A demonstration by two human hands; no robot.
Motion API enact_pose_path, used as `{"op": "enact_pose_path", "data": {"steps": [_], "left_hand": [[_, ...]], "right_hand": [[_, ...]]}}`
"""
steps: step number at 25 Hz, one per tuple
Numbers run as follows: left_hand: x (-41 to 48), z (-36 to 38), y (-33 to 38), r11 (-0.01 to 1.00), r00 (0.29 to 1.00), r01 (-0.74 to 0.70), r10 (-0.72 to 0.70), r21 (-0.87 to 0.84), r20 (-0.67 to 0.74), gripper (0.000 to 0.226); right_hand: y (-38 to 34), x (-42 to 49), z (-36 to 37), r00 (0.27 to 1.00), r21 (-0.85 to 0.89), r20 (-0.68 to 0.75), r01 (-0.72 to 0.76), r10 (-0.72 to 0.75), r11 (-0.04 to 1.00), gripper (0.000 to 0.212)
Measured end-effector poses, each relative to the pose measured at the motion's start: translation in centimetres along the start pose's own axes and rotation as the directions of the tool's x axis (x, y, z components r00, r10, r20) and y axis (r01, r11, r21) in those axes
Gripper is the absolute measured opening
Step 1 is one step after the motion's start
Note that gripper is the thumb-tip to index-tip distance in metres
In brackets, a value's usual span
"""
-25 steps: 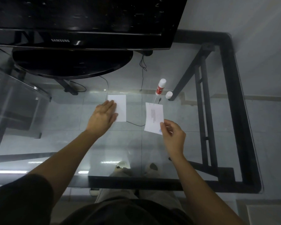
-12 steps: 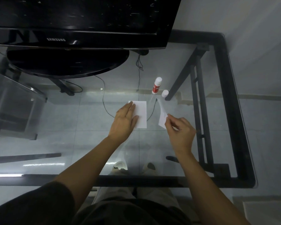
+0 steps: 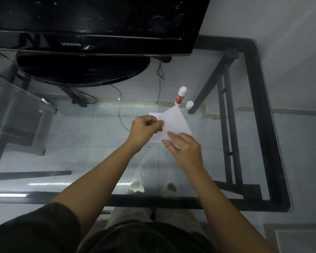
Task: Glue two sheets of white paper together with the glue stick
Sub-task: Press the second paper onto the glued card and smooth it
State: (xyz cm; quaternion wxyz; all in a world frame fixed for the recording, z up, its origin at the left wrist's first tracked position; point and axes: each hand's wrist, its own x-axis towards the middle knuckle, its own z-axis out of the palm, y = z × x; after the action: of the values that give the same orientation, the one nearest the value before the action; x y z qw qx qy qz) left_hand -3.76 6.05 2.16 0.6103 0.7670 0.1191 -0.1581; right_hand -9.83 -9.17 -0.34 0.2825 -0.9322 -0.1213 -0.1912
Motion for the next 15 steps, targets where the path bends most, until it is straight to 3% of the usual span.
{"op": "enact_pose_path", "data": {"steps": [2, 4, 5, 6, 8, 11, 15], "left_hand": [[0.5, -0.7, 0.1, 0.999, 0.999, 0.036, -0.037, 0.025, 0.009, 0.022], [1.0, -1.4, 0.4, 0.998, 0.997, 0.049, -0.051, 0.038, 0.063, 0.025], [1.2, -1.8, 0.5, 0.998, 0.994, 0.049, -0.053, 0.04, 0.097, 0.025], [1.3, -2.1, 0.5, 0.998, 0.99, 0.051, -0.057, 0.046, 0.131, 0.024], [1.5, -2.5, 0.5, 0.996, 0.981, 0.067, -0.077, 0.057, 0.181, 0.022], [1.5, -2.4, -0.3, 0.994, 0.984, 0.113, -0.112, 0.0, 0.142, 0.022], [1.3, -1.4, -2.1, 0.986, 0.985, 0.168, -0.168, 0.004, -0.032, 0.015]], "right_hand": [[-0.7, 0.8, -0.3, 0.968, 0.237, -0.024, -0.239, 0.251, 0.942, 0.028], [-0.5, 2.4, -0.5, 0.815, 0.389, 0.003, -0.534, 0.579, 0.751, 0.026], [0.0, 3.3, -0.4, 0.739, 0.399, 0.091, -0.641, 0.667, 0.656, 0.026], [0.4, 4.0, -0.2, 0.689, 0.38, 0.208, -0.711, 0.694, 0.592, 0.028], [0.7, 4.5, 0.2, 0.658, 0.318, 0.377, -0.753, 0.652, 0.577, 0.027], [0.6, 4.3, 0.9, 0.655, 0.301, 0.372, -0.755, 0.658, 0.583, 0.022], [0.4, 4.1, 2.1, 0.573, 0.372, 0.393, -0.814, 0.719, 0.446, 0.021]]}}
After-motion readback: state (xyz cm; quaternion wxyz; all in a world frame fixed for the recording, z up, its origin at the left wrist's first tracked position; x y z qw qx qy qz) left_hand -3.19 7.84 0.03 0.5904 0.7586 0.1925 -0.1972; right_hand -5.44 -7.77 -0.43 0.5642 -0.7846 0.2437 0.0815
